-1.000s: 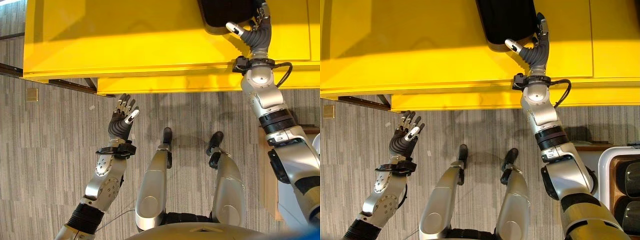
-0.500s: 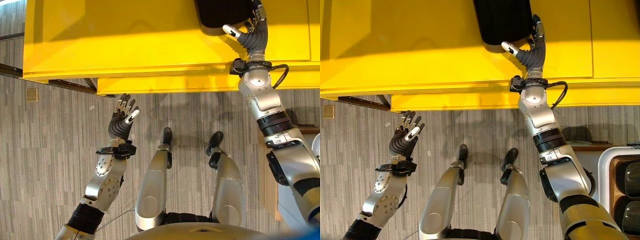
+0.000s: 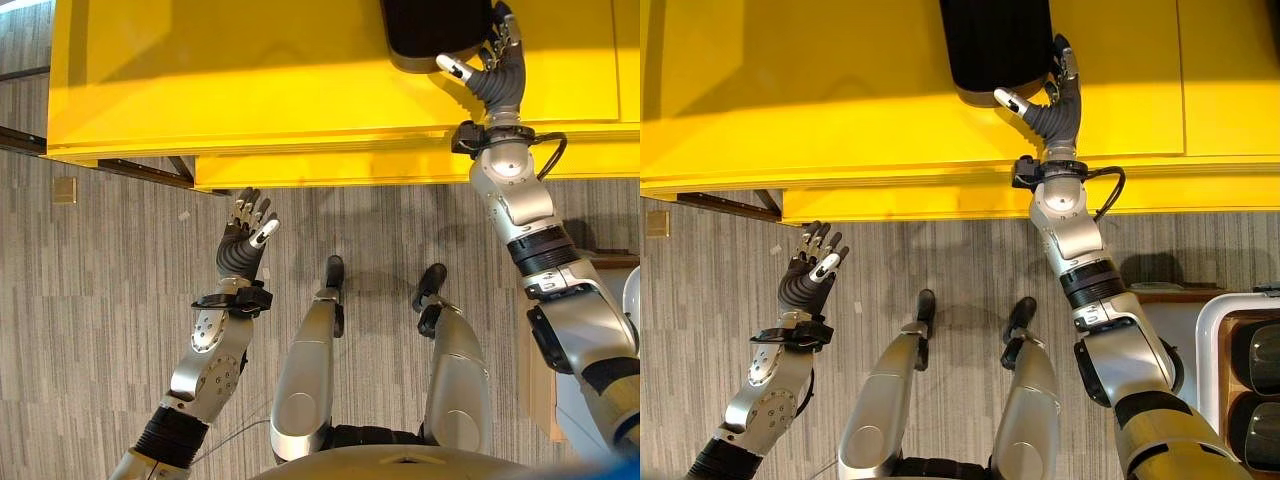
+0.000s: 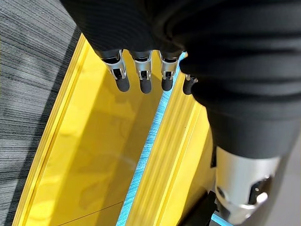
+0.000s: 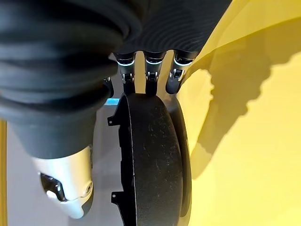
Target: Move parts from the plastic box to the shelf.
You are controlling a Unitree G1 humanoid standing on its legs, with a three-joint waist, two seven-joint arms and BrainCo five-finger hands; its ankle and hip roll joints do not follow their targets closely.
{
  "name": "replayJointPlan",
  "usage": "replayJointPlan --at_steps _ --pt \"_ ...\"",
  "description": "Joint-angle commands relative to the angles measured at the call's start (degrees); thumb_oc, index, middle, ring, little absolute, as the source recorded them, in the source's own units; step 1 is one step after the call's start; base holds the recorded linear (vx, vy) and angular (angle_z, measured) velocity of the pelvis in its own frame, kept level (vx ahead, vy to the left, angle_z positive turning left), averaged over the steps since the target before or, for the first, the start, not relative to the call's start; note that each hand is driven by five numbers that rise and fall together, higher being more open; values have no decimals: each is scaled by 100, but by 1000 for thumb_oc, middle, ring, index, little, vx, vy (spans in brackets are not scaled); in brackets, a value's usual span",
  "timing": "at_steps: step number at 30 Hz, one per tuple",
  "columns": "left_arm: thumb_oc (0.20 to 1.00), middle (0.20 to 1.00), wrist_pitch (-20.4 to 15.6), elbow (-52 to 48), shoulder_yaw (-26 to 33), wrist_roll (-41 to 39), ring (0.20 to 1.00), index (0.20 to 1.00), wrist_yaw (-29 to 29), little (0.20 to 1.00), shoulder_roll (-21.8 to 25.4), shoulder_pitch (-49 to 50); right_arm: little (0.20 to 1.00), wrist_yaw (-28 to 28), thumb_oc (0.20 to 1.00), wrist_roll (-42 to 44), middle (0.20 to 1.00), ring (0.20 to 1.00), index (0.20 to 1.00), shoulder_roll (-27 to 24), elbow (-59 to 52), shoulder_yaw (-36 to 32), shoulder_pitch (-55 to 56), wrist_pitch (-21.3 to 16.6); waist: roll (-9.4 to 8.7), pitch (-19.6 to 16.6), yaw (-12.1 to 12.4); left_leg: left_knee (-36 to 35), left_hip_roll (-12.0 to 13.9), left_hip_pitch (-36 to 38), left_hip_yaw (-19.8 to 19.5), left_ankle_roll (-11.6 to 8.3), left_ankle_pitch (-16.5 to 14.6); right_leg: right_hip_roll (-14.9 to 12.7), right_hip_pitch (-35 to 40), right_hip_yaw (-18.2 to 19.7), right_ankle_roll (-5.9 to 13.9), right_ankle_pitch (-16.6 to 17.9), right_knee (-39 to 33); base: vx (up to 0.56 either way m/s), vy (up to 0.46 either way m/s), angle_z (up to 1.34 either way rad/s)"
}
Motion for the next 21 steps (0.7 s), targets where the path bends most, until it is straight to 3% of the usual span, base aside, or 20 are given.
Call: replayJointPlan --at_steps 1,11,12,13,16,21 --pt "1000 1000 -204 -535 119 186 1000 1000 59 1000 90 308 1000 323 1000 166 1000 1000 1000 435 -60 441 283 43 -60 -77 283 15 176 -130 -36 -78 12 -228 429 261 575 -601 456 0 0 0" --pt "1000 1000 -198 -537 116 210 1000 1000 71 1000 74 284 1000 374 1000 200 1000 1000 1000 541 -92 516 261 61 -63 -77 312 18 159 -146 -42 -64 13 -237 413 267 570 -607 483 8 -2 0" --pt "1000 1000 -200 -535 107 205 1000 1000 71 1000 79 308 1000 387 1000 207 1000 1000 1000 570 -73 534 279 64 -77 -77 323 54 158 -45 -54 -95 -138 -249 512 289 619 -736 518 0 0 0" --pt "1000 1000 -202 -542 116 206 1000 1000 71 1000 80 285 1000 386 1000 205 1000 1000 1000 563 -79 528 255 62 -65 -77 323 27 158 -146 -50 -63 5 -245 424 257 572 -608 478 75 -18 0" --pt "1000 1000 -204 -534 106 212 1000 1000 65 1000 93 301 1000 424 1000 207 1000 1000 1000 609 -45 590 259 67 -71 -77 333 57 151 -47 -65 -93 -142 -250 504 290 619 -728 522 24 -6 0" --pt "1000 1000 -219 -536 109 204 1000 1000 67 1000 91 271 1000 457 1000 246 1000 1000 1000 676 9 640 196 65 -45 -77 350 29 148 -164 -65 -57 5 -248 411 246 571 -606 482 -28 7 0"
